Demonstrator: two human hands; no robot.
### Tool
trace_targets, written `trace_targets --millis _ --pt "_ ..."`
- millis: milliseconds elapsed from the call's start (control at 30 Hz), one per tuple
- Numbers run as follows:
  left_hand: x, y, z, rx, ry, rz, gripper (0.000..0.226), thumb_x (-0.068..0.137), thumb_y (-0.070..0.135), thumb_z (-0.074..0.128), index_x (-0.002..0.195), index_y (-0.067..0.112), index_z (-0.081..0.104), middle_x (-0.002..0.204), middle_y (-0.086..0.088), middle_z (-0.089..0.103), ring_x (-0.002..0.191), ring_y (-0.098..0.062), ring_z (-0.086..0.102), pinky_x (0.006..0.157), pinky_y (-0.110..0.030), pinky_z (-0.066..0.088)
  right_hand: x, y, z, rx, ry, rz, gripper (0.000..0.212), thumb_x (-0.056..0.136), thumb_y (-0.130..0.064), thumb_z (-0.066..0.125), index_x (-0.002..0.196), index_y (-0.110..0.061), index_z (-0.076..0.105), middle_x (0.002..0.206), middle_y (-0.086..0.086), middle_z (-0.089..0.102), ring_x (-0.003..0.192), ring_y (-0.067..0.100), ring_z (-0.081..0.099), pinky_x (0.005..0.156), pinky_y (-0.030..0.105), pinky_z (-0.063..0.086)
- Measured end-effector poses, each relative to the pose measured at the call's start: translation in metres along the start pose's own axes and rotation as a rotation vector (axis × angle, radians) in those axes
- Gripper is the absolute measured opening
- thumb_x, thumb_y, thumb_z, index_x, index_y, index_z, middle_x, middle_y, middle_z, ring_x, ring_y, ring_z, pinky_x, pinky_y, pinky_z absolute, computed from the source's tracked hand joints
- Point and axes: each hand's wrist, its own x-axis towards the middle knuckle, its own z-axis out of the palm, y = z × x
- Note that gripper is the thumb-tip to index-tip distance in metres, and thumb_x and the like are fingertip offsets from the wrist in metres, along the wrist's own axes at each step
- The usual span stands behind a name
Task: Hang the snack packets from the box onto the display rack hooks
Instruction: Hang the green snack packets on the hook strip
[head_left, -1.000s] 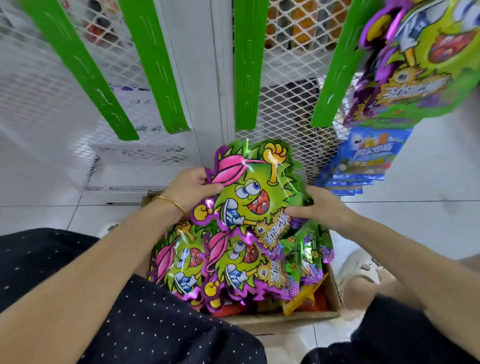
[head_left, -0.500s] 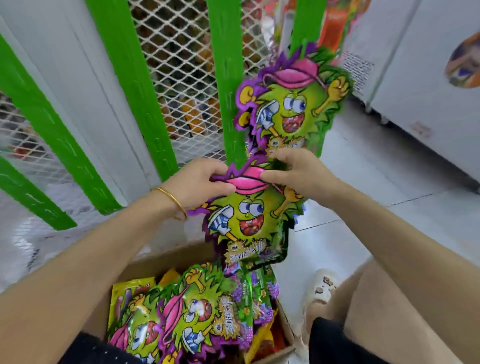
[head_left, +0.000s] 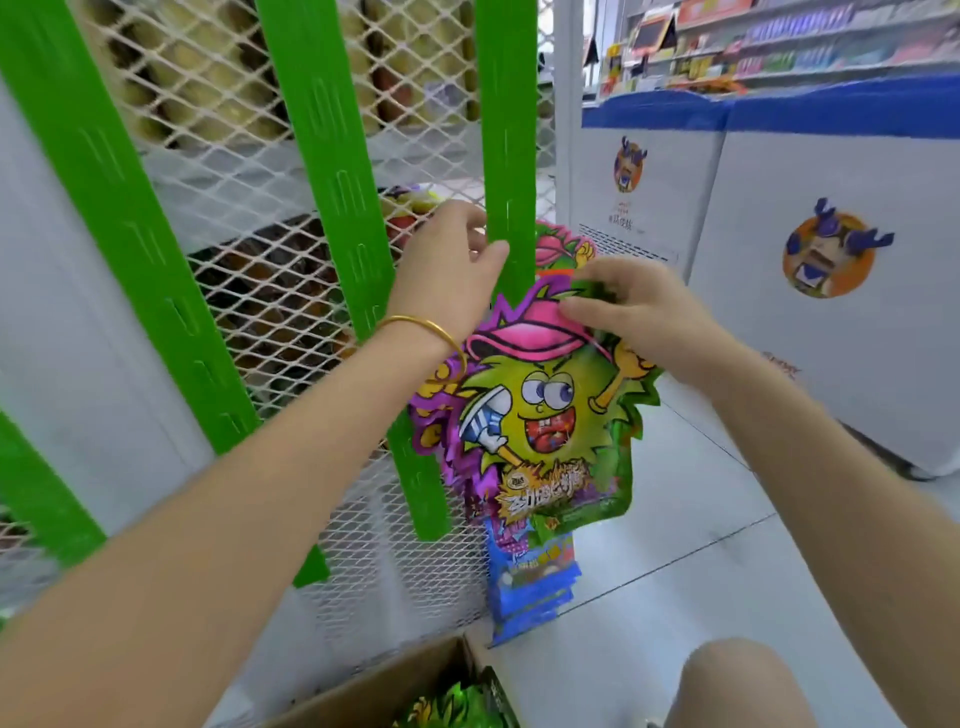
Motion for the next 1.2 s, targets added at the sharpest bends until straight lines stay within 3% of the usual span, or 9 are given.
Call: trace_targets --millis 200,267,333,567,700,867,1000,1133,1200 --pt "0.017 0.008 0.009 -0.014 -0.042 -0.098 0.028 0.089 0.028 0.058 0.109 0.007 0.058 0.091 0.0 0.055 0.088 -0.017 0.055 0.082 -0.025 0.043 0.028 -0.003 0.0 -0.129 0.15 -0.079 0.022 0.085 -0.025 0.066 0.103 -0.013 0.064 0.094 0.003 0.066 0.088 0.021 0.062 0.082 0.038 0.051" --pt "0.02 0.011 0.01 0.016 -0.108 -0.08 0.022 0.091 0.029 0.056 0.082 0.01 0.061 0.072 -0.002 0.049 0.068 -0.015 0.047 0.066 -0.026 0.035 0.034 0.0 0.002 -0.168 0.187 -0.096 0.021 0.085 -0.028 0.065 0.103 -0.016 0.064 0.092 -0.001 0.064 0.087 0.019 0.06 0.082 0.039 0.05" --pt "0.021 0.013 0.011 0.027 -0.16 -0.074 0.038 0.092 0.026 0.053 0.057 0.015 0.042 0.056 -0.002 0.033 0.052 -0.015 0.031 0.055 -0.029 0.023 0.039 0.004 0.003 -0.21 0.22 -0.112 0.02 0.085 -0.03 0.064 0.101 -0.018 0.064 0.088 -0.004 0.061 0.086 0.018 0.058 0.081 0.041 0.05" --pt "0.024 0.016 0.009 0.04 -0.227 -0.14 0.042 0.097 0.027 0.046 0.058 0.018 0.031 0.057 0.001 0.027 0.049 -0.012 0.025 0.039 -0.02 0.019 0.04 0.004 0.009 -0.365 0.333 -0.196 0.019 0.088 -0.035 0.058 0.099 -0.021 0.062 0.083 -0.009 0.058 0.082 0.019 0.057 0.074 0.039 0.049" --pt "0.024 0.014 0.009 -0.071 -0.205 -0.21 0.04 0.095 0.029 0.049 0.06 0.016 0.034 0.055 0.0 0.027 0.049 -0.013 0.026 0.053 -0.028 0.022 0.037 0.006 0.011 -0.461 0.328 -0.181 0.022 0.09 -0.036 0.056 0.105 -0.021 0.06 0.091 -0.008 0.061 0.09 0.02 0.058 0.076 0.038 0.048" --pt "0.021 0.011 0.009 -0.088 -0.21 -0.235 0.038 0.095 0.034 0.048 0.063 0.015 0.039 0.055 -0.004 0.031 0.046 -0.015 0.027 0.053 -0.027 0.025 0.03 0.011 0.014 -0.448 0.294 -0.18 0.025 0.089 -0.036 0.058 0.109 -0.021 0.061 0.098 -0.003 0.066 0.091 0.02 0.059 0.074 0.035 0.047" --pt "0.015 0.003 0.009 -0.111 -0.224 -0.227 0.026 0.095 0.03 0.05 0.085 0.008 0.06 0.08 -0.018 0.057 0.067 -0.019 0.05 0.07 -0.035 0.05 0.026 0.021 0.019 -0.454 0.226 -0.157 0.027 0.089 -0.036 0.059 0.107 -0.016 0.06 0.092 -0.001 0.064 0.086 0.021 0.058 0.064 0.03 0.039" --pt "0.001 -0.004 0.01 0.021 -0.181 -0.107 0.024 0.09 0.019 0.057 0.108 0.004 0.061 0.09 -0.005 0.06 0.081 -0.016 0.056 0.08 -0.027 0.046 0.022 0.026 0.026 -0.381 0.267 -0.084 0.036 0.083 -0.042 0.065 0.105 -0.014 0.057 0.098 0.0 0.059 0.089 0.021 0.056 0.071 0.034 0.045" --pt "-0.014 -0.008 0.009 0.059 -0.122 -0.037 0.034 0.088 0.013 0.058 0.121 0.009 0.053 0.107 -0.001 0.059 0.098 -0.012 0.056 0.093 -0.024 0.044 0.016 0.026 0.029 -0.466 0.42 -0.128 0.042 0.08 -0.041 0.068 0.107 -0.011 0.056 0.105 0.005 0.055 0.097 0.025 0.053 0.082 0.038 0.046"
